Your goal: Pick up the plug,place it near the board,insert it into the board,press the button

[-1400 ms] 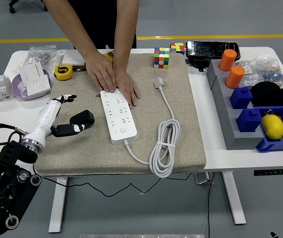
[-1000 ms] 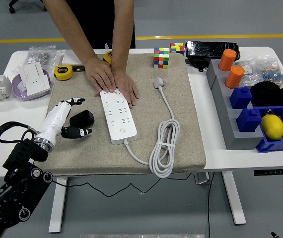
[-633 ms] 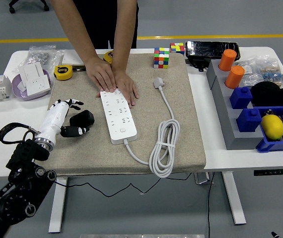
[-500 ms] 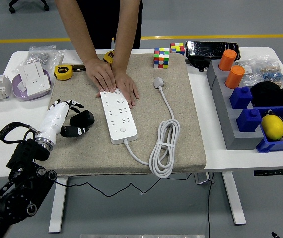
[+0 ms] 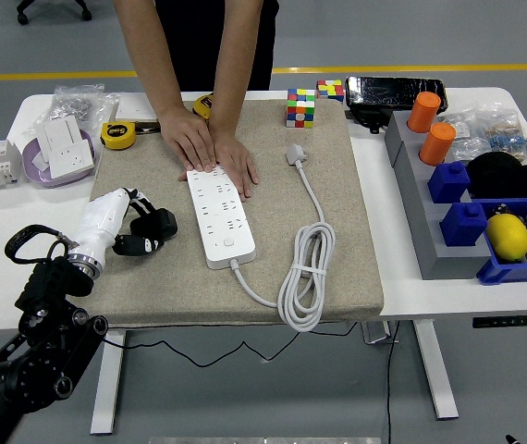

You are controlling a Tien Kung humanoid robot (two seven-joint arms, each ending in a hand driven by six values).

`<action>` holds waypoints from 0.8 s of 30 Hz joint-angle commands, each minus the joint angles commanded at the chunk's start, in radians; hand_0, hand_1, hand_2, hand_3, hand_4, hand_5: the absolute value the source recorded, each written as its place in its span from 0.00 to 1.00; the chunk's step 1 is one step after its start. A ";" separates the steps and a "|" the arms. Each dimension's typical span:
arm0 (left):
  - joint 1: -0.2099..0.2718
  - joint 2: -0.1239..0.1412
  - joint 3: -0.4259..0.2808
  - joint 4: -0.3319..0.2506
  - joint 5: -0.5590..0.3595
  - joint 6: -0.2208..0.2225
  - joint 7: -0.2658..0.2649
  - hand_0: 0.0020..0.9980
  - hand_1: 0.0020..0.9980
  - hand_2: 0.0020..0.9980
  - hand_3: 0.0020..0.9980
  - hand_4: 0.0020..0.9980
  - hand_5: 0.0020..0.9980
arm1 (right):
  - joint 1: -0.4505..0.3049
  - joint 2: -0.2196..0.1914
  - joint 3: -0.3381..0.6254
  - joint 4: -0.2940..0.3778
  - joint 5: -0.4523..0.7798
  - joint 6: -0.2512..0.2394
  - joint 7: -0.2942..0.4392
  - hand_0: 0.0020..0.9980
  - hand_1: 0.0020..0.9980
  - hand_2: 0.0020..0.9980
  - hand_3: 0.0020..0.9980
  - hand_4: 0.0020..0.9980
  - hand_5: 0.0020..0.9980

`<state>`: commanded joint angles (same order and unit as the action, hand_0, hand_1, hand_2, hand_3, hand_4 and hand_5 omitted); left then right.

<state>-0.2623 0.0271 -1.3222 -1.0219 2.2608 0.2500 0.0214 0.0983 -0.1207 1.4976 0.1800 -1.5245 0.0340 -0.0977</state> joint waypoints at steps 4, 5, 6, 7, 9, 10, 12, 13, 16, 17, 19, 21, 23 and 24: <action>-0.002 0.003 0.002 -0.007 -0.010 0.001 -0.004 0.67 0.60 0.41 0.45 0.75 0.13 | 0.003 0.000 -0.001 0.000 0.003 0.000 0.000 0.90 0.80 0.77 0.80 1.00 1.00; -0.003 0.003 0.002 -0.007 -0.012 0.001 -0.005 0.67 0.60 0.41 0.45 0.75 0.13 | 0.003 0.000 -0.001 0.000 0.004 0.000 0.000 0.90 0.80 0.77 0.80 1.00 1.00; -0.003 0.005 0.002 -0.010 -0.016 0.000 -0.005 0.67 0.60 0.41 0.45 0.75 0.13 | 0.003 0.000 0.000 0.000 0.005 -0.001 0.000 0.90 0.80 0.77 0.80 1.00 1.00; -0.003 0.007 0.003 -0.012 -0.019 -0.001 -0.005 0.67 0.60 0.41 0.45 0.75 0.13 | 0.003 0.000 0.000 0.000 0.005 -0.001 0.000 0.90 0.80 0.77 0.80 1.00 1.00; -0.004 0.010 0.009 -0.017 -0.030 -0.003 -0.006 0.66 0.56 0.39 0.45 0.68 0.11 | 0.003 0.000 -0.001 0.000 0.007 -0.001 0.001 0.90 0.80 0.77 0.80 1.00 1.00; -0.004 0.012 0.012 -0.021 -0.033 -0.004 -0.005 0.66 0.56 0.39 0.45 0.68 0.11 | 0.003 0.000 0.001 0.000 0.006 -0.001 0.000 0.90 0.80 0.77 0.80 1.00 1.00; -0.007 0.016 0.019 -0.026 -0.041 -0.009 -0.004 0.66 0.56 0.39 0.45 0.68 0.11 | 0.003 0.000 0.002 0.000 0.006 -0.001 0.000 0.90 0.80 0.77 0.80 1.00 1.00; -0.009 0.017 0.022 -0.028 -0.046 -0.010 -0.004 0.66 0.56 0.39 0.45 0.68 0.11 | 0.003 0.000 0.001 0.000 0.006 -0.001 0.000 0.90 0.80 0.77 0.80 1.00 1.00; -0.019 0.029 0.043 -0.038 -0.062 -0.016 -0.001 0.65 0.55 0.39 0.45 0.63 0.08 | 0.003 0.001 0.002 0.000 0.007 -0.002 0.001 0.90 0.80 0.77 0.80 1.00 1.00; -0.024 0.034 0.054 -0.041 -0.069 -0.017 0.000 0.65 0.55 0.39 0.45 0.63 0.08 | 0.004 0.001 0.001 0.000 0.008 -0.002 0.001 0.90 0.80 0.77 0.80 1.00 1.00; -0.038 0.044 0.079 -0.046 -0.080 -0.020 0.001 0.65 0.55 0.39 0.45 0.63 0.08 | 0.004 0.001 0.000 0.000 0.008 -0.001 0.001 0.90 0.80 0.77 0.80 1.00 1.00; -0.054 0.051 0.102 -0.049 -0.087 -0.022 0.003 0.64 0.55 0.39 0.44 0.62 0.07 | 0.004 0.001 0.002 0.000 0.007 -0.001 0.001 0.90 0.80 0.77 0.80 1.00 1.00; -0.070 0.056 0.124 -0.050 -0.093 -0.024 0.004 0.64 0.55 0.39 0.44 0.62 0.07 | 0.004 0.001 0.002 0.000 0.007 -0.001 0.001 0.90 0.80 0.77 0.80 1.00 1.00; -0.077 0.058 0.132 -0.051 -0.095 -0.024 0.004 0.64 0.55 0.39 0.44 0.62 0.07 | 0.004 0.000 0.001 0.000 0.007 -0.001 0.001 0.90 0.80 0.77 0.80 1.00 1.00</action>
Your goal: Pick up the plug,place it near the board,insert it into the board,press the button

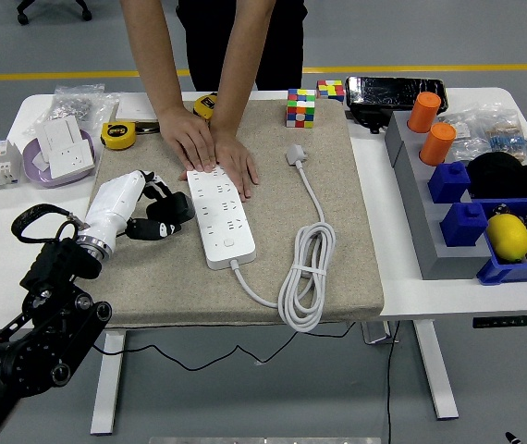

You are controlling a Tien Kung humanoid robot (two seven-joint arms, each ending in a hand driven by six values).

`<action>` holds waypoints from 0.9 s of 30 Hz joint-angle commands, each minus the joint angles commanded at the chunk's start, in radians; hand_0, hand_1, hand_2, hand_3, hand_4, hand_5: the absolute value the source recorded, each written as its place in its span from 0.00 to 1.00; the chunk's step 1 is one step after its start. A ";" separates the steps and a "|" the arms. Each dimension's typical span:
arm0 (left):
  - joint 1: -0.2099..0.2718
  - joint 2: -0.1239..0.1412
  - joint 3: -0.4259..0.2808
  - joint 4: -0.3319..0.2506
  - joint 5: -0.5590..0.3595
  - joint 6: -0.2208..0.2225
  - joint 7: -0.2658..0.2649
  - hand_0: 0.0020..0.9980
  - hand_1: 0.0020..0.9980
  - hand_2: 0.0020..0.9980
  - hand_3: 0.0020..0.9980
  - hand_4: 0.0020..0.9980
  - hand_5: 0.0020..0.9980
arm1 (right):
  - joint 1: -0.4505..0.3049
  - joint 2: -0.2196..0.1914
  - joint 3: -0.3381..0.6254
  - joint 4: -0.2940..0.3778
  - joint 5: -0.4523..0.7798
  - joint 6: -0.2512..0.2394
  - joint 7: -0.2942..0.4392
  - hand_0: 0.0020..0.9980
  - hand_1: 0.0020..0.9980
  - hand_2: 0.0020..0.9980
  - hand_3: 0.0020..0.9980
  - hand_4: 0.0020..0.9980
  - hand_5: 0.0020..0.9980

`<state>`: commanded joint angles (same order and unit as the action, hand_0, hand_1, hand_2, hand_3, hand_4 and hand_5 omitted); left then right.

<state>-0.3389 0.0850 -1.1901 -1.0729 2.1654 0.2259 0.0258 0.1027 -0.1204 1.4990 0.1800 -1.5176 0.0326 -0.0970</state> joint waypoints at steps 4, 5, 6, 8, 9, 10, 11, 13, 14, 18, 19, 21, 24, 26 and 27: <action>-0.027 0.002 0.033 0.002 -0.004 -0.002 0.001 0.64 0.55 0.40 0.44 0.60 0.06 | 0.002 -0.001 -0.001 0.000 0.000 0.000 0.000 0.90 0.80 0.77 0.80 1.00 1.00; -0.036 0.003 0.043 0.005 -0.003 -0.003 0.002 0.64 0.55 0.40 0.44 0.60 0.06 | 0.003 -0.001 -0.002 0.000 0.001 0.000 -0.001 0.90 0.80 0.77 0.80 1.00 1.00; -0.042 0.002 0.051 0.008 -0.001 -0.003 0.002 0.64 0.55 0.40 0.44 0.60 0.06 | 0.003 -0.001 -0.002 0.000 0.000 0.000 -0.001 0.90 0.80 0.77 0.80 1.00 1.00; -0.050 0.003 0.063 0.015 0.000 -0.004 0.002 0.64 0.55 0.40 0.44 0.60 0.06 | 0.003 -0.001 -0.002 0.000 0.000 0.000 -0.001 0.90 0.80 0.77 0.80 1.00 1.00; -0.055 0.003 0.070 0.020 0.001 -0.004 0.002 0.64 0.55 0.40 0.43 0.59 0.07 | 0.003 -0.001 -0.002 0.000 0.000 0.000 -0.001 0.90 0.80 0.77 0.80 1.00 1.00; -0.058 0.004 0.075 0.024 0.002 -0.004 0.001 0.64 0.55 0.40 0.43 0.59 0.07 | 0.003 -0.001 -0.002 0.000 0.000 0.000 -0.001 0.90 0.80 0.77 0.80 1.00 1.00; -0.061 0.005 0.079 0.028 0.002 -0.004 0.001 0.64 0.55 0.40 0.43 0.59 0.07 | 0.003 -0.001 -0.002 0.000 -0.001 0.000 -0.001 0.90 0.80 0.77 0.80 1.00 1.00; -0.072 0.008 0.091 0.043 0.004 -0.004 -0.001 0.64 0.55 0.40 0.43 0.59 0.07 | 0.003 -0.001 -0.002 0.000 -0.002 0.000 -0.002 0.90 0.80 0.77 0.80 1.00 1.00; -0.076 0.009 0.094 0.049 0.003 -0.003 -0.002 0.64 0.55 0.40 0.43 0.59 0.07 | 0.003 -0.002 -0.002 0.000 -0.002 0.000 -0.001 0.90 0.80 0.77 0.80 1.00 1.00; -0.086 0.011 0.096 0.066 0.006 0.000 -0.005 0.63 0.56 0.40 0.43 0.59 0.07 | 0.003 -0.003 -0.003 0.000 -0.003 0.001 -0.001 0.90 0.80 0.77 0.80 1.00 1.00; -0.088 0.010 0.095 0.069 0.008 0.001 -0.005 0.63 0.56 0.40 0.43 0.59 0.07 | 0.003 -0.003 -0.003 0.000 -0.004 0.001 -0.001 0.90 0.80 0.77 0.80 1.00 1.00; -0.091 0.010 0.094 0.075 0.010 0.002 -0.007 0.63 0.56 0.40 0.43 0.58 0.08 | 0.003 -0.003 -0.002 0.000 -0.005 0.001 -0.002 0.90 0.80 0.77 0.80 1.00 1.00; -0.095 0.009 0.093 0.084 0.017 0.003 -0.008 0.63 0.56 0.40 0.43 0.58 0.08 | 0.002 -0.004 -0.002 0.000 -0.007 0.001 -0.002 0.90 0.80 0.77 0.80 1.00 1.00; -0.097 0.010 0.094 0.085 0.017 0.004 -0.008 0.63 0.56 0.40 0.43 0.58 0.08 | 0.003 -0.004 -0.004 0.000 -0.006 0.001 -0.002 0.90 0.80 0.77 0.80 1.00 1.00; -0.097 0.010 0.096 0.085 0.017 0.004 -0.008 0.62 0.56 0.40 0.43 0.58 0.08 | 0.003 -0.004 -0.003 0.000 -0.006 0.001 -0.002 0.90 0.80 0.77 0.80 1.00 1.00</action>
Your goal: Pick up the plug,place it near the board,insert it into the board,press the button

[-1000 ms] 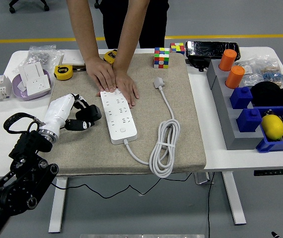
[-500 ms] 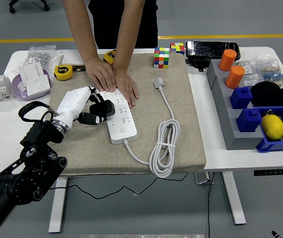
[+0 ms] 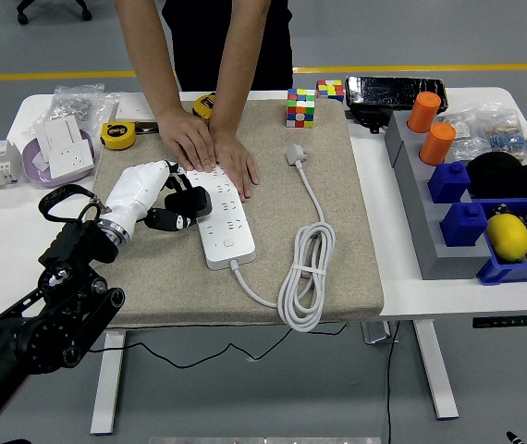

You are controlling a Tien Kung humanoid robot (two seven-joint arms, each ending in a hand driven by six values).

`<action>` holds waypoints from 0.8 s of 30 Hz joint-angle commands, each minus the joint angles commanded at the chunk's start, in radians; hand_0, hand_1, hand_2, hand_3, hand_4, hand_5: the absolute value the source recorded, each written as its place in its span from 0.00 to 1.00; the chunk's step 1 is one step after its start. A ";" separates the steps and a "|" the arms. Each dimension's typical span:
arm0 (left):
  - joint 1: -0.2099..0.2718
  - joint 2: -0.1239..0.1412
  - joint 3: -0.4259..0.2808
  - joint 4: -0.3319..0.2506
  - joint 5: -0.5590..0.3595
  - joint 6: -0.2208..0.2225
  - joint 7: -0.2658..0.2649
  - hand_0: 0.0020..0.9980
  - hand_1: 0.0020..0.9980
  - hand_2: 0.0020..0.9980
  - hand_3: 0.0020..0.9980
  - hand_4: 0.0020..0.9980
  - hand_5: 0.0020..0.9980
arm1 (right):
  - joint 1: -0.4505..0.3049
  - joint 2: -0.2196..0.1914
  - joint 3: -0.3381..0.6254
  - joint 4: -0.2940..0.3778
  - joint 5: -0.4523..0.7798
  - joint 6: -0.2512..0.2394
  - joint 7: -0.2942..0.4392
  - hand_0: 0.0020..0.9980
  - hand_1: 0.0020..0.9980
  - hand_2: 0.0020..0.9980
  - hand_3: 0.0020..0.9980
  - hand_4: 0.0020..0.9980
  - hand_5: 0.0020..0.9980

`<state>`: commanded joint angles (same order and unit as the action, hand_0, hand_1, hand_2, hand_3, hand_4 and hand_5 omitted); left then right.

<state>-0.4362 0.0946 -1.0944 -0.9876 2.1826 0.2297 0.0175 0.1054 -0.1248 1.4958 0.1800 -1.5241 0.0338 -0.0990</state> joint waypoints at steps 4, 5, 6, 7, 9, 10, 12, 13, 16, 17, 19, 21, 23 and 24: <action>0.002 -0.005 0.000 0.003 0.006 0.000 0.000 0.62 0.56 0.40 0.43 0.58 0.08 | -0.001 0.000 0.001 0.000 -0.002 0.000 -0.001 0.90 0.80 0.77 0.80 1.00 1.00; 0.003 -0.006 0.000 0.004 0.007 0.000 0.000 0.62 0.56 0.40 0.43 0.58 0.08 | -0.001 0.000 0.001 0.000 -0.002 0.000 -0.001 0.90 0.80 0.77 0.80 1.00 1.00; 0.003 -0.006 0.002 0.004 0.009 0.000 0.000 0.62 0.56 0.40 0.43 0.58 0.08 | -0.002 0.000 0.001 0.000 -0.002 0.000 -0.001 0.90 0.80 0.77 0.80 1.00 1.00; 0.003 -0.005 0.003 0.004 0.010 0.000 0.000 0.62 0.56 0.40 0.43 0.58 0.08 | -0.002 0.000 0.002 0.000 -0.002 0.000 -0.001 0.90 0.80 0.77 0.80 1.00 1.00; 0.003 -0.004 0.005 0.005 0.013 0.000 0.000 0.62 0.56 0.40 0.43 0.58 0.08 | -0.002 0.000 0.002 0.000 -0.003 0.000 -0.001 0.90 0.80 0.77 0.80 1.00 1.00; 0.003 -0.003 0.006 0.007 0.014 0.000 0.000 0.62 0.56 0.40 0.43 0.58 0.08 | -0.002 0.000 0.001 0.000 -0.003 0.000 0.000 0.90 0.80 0.77 0.80 1.00 1.00; 0.002 -0.002 0.005 0.010 0.018 0.000 0.000 0.62 0.56 0.40 0.43 0.58 0.08 | -0.002 0.000 0.001 0.000 -0.003 0.000 0.000 0.90 0.80 0.77 0.80 1.00 1.00; 0.002 -0.002 0.004 0.010 0.019 0.000 0.000 0.62 0.56 0.40 0.43 0.58 0.08 | -0.002 0.000 0.001 0.000 -0.003 -0.001 0.000 0.90 0.80 0.77 0.80 1.00 1.00; -0.001 0.000 0.006 0.011 0.022 0.000 0.001 0.62 0.56 0.40 0.43 0.58 0.08 | -0.002 -0.001 0.002 0.000 -0.003 -0.001 -0.001 0.90 0.80 0.77 0.80 1.00 1.00; -0.002 0.000 0.006 0.012 0.024 0.000 0.001 0.62 0.56 0.40 0.43 0.58 0.08 | -0.001 -0.001 0.003 0.000 -0.003 -0.001 -0.001 0.90 0.80 0.77 0.80 1.00 1.00; -0.005 0.000 0.008 0.014 0.026 0.001 0.001 0.62 0.57 0.40 0.43 0.58 0.08 | -0.001 -0.001 0.003 0.000 -0.002 -0.002 -0.001 0.90 0.80 0.77 0.80 1.00 1.00; -0.009 0.001 0.010 0.016 0.029 0.000 0.001 0.62 0.57 0.40 0.43 0.58 0.08 | 0.000 -0.002 0.003 0.000 -0.002 -0.002 -0.001 0.90 0.80 0.77 0.80 1.00 1.00; -0.013 0.003 0.015 0.018 0.029 0.000 0.001 0.62 0.57 0.40 0.43 0.58 0.08 | 0.001 -0.002 0.004 0.000 -0.002 -0.002 -0.001 0.90 0.80 0.77 0.80 1.00 1.00; -0.016 0.004 0.019 0.020 0.031 0.000 0.001 0.62 0.57 0.40 0.43 0.58 0.08 | 0.002 -0.001 0.003 0.000 -0.001 -0.003 0.000 0.90 0.80 0.77 0.80 1.00 1.00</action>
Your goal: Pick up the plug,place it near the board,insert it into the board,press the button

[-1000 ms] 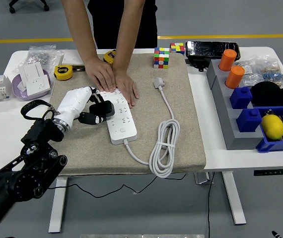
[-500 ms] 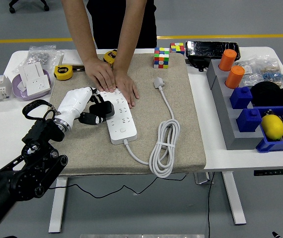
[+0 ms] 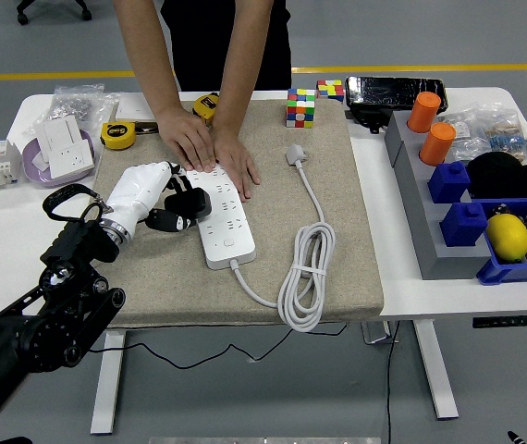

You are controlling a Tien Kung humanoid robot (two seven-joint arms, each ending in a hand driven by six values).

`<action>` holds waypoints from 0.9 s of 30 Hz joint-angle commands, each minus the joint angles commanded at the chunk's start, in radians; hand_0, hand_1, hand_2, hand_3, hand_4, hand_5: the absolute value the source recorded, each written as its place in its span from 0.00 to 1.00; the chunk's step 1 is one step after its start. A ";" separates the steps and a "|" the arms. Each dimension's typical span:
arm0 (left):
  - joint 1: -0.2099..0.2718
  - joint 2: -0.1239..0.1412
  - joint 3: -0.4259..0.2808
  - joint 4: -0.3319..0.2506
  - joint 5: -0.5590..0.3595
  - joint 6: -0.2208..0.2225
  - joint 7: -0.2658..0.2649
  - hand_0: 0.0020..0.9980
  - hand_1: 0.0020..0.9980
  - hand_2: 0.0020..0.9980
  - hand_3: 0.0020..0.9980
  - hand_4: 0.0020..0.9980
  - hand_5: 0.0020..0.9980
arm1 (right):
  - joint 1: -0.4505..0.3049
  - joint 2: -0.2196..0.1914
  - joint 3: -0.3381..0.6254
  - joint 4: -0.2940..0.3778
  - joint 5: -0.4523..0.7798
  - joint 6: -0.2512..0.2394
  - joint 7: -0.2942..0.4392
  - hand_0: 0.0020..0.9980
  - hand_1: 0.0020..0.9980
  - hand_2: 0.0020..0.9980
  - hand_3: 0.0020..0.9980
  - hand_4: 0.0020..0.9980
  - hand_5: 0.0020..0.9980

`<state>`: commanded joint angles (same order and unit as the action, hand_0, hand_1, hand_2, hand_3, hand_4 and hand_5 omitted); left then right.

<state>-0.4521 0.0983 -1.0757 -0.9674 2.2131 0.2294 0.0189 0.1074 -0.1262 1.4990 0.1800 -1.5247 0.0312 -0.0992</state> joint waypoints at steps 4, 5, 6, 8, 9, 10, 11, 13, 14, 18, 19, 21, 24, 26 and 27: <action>-0.005 0.004 0.008 0.001 0.002 -0.002 0.001 0.62 0.57 0.40 0.44 0.58 0.08 | 0.001 -0.001 0.000 0.000 0.001 0.000 0.000 0.90 0.80 0.77 0.80 1.00 1.00; -0.006 0.004 0.010 0.000 0.002 -0.002 0.001 0.62 0.57 0.40 0.44 0.58 0.08 | 0.001 -0.001 0.000 0.000 0.001 0.000 0.000 0.90 0.80 0.77 0.80 1.00 1.00; -0.006 0.005 0.011 -0.001 0.002 -0.003 0.001 0.62 0.57 0.40 0.44 0.58 0.08 | 0.001 -0.001 0.002 0.000 0.000 -0.001 -0.001 0.90 0.80 0.77 0.80 1.00 1.00; -0.006 0.006 0.012 -0.002 0.002 -0.003 0.001 0.62 0.57 0.40 0.44 0.58 0.07 | 0.001 0.000 0.002 0.000 0.001 -0.001 -0.001 0.90 0.80 0.77 0.80 1.00 1.00; -0.006 0.006 0.012 -0.003 0.003 -0.003 0.001 0.62 0.57 0.40 0.44 0.58 0.07 | 0.001 0.000 0.002 0.000 0.001 -0.001 0.000 0.90 0.80 0.77 0.80 1.00 1.00; -0.007 0.007 0.012 -0.003 0.004 -0.003 0.002 0.62 0.57 0.40 0.44 0.58 0.07 | 0.001 0.000 0.002 0.000 0.001 -0.001 0.000 0.90 0.80 0.77 0.80 1.00 1.00; -0.007 0.007 0.013 -0.003 0.004 -0.004 0.002 0.62 0.57 0.40 0.44 0.58 0.07 | 0.001 0.000 0.002 0.000 0.001 -0.001 0.000 0.90 0.80 0.77 0.80 1.00 1.00; -0.007 0.009 0.014 -0.004 0.004 -0.005 0.002 0.62 0.57 0.40 0.44 0.59 0.07 | 0.002 0.000 0.001 0.000 0.003 -0.001 0.001 0.90 0.80 0.77 0.80 1.00 1.00; -0.007 0.009 0.015 -0.004 0.004 -0.005 0.002 0.62 0.57 0.40 0.44 0.59 0.07 | 0.002 0.000 0.001 0.000 0.002 -0.001 0.001 0.90 0.80 0.77 0.80 1.00 1.00; -0.007 0.011 0.018 -0.009 0.002 -0.006 0.003 0.62 0.57 0.40 0.44 0.59 0.07 | 0.002 0.000 0.002 0.000 0.002 -0.001 0.000 0.90 0.80 0.77 0.80 1.00 1.00; -0.008 0.011 0.018 -0.009 0.003 -0.007 0.003 0.62 0.57 0.40 0.44 0.59 0.07 | 0.001 0.000 0.002 0.000 0.001 -0.001 -0.001 0.90 0.80 0.77 0.80 1.00 1.00; -0.009 0.011 0.018 -0.009 0.003 -0.007 0.003 0.62 0.57 0.40 0.44 0.59 0.07 | 0.002 -0.001 0.001 0.000 0.002 -0.001 -0.001 0.90 0.80 0.77 0.80 1.00 1.00; -0.009 0.014 0.022 -0.011 0.002 -0.011 0.005 0.62 0.57 0.40 0.44 0.59 0.07 | 0.003 0.000 0.000 0.000 0.004 -0.001 0.000 0.90 0.80 0.77 0.80 1.00 1.00; -0.009 0.014 0.023 -0.011 0.005 -0.015 0.007 0.62 0.57 0.40 0.44 0.59 0.07 | 0.003 0.000 0.001 0.000 0.004 -0.001 -0.001 0.90 0.80 0.77 0.80 1.00 1.00; -0.009 0.013 0.023 -0.012 0.006 -0.016 0.008 0.62 0.57 0.40 0.44 0.59 0.07 | 0.002 0.000 0.001 0.000 0.004 -0.001 0.000 0.90 0.80 0.77 0.80 1.00 1.00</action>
<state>-0.4607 0.1117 -1.0523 -0.9791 2.2193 0.2129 0.0272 0.1096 -0.1263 1.4999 0.1800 -1.5205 0.0300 -0.0996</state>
